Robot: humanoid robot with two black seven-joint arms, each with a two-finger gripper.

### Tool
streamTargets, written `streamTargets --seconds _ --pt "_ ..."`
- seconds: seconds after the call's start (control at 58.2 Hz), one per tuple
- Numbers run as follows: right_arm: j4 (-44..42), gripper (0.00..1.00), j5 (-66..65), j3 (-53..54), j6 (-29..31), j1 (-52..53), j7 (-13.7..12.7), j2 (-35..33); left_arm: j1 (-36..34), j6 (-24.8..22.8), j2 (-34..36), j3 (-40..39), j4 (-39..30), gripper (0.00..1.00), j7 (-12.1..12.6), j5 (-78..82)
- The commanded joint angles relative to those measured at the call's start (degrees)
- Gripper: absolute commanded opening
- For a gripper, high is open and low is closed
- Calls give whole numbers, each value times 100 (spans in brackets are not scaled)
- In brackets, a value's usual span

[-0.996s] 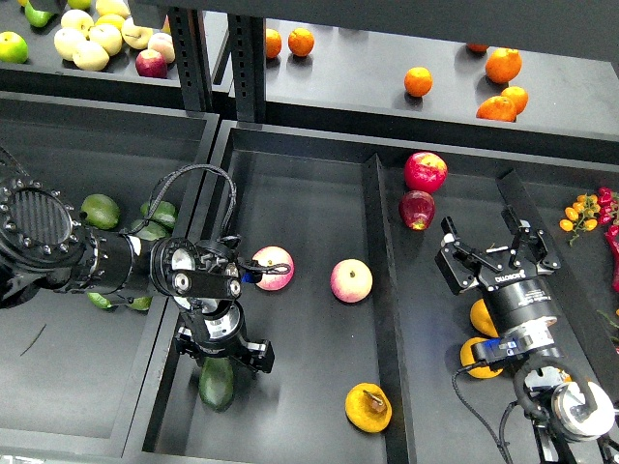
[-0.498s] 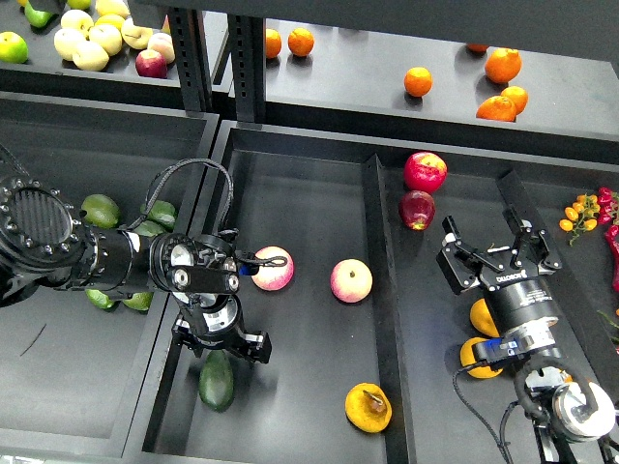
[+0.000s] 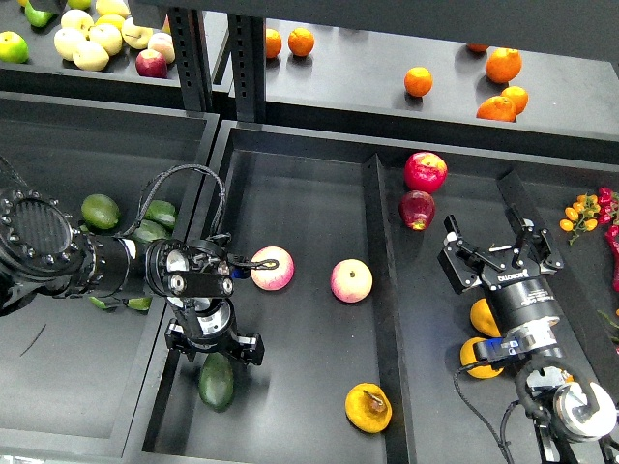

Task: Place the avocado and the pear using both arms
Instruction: 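Lower the left gripper and close it around the avocado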

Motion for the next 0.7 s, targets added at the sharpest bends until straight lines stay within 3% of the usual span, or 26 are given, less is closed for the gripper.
streamTargets --seconds 0.0,0.258,0.275,0.412,0.549,0.687 --pt "-1 99 0 9 9 0 0 0 34 1 0 -28 -1 99 0 -1" --pt "-9 99 0 18 18 -9 0 0 52 1 0 -98 8 86 0 35" --pt "-1 99 0 18 18 -9 0 0 69 1 0 -107 16 80 0 26" --pt "-1 99 0 18 26 -18 0 0 87 1 0 -186 69 63 0 -18" --pt "-1 99 0 18 26 -26 0 0 254 1 0 -484 324 18 0 -202" --pt "-1 99 0 18 26 -26 0 0 351 1 0 -687 509 10 0 -273"
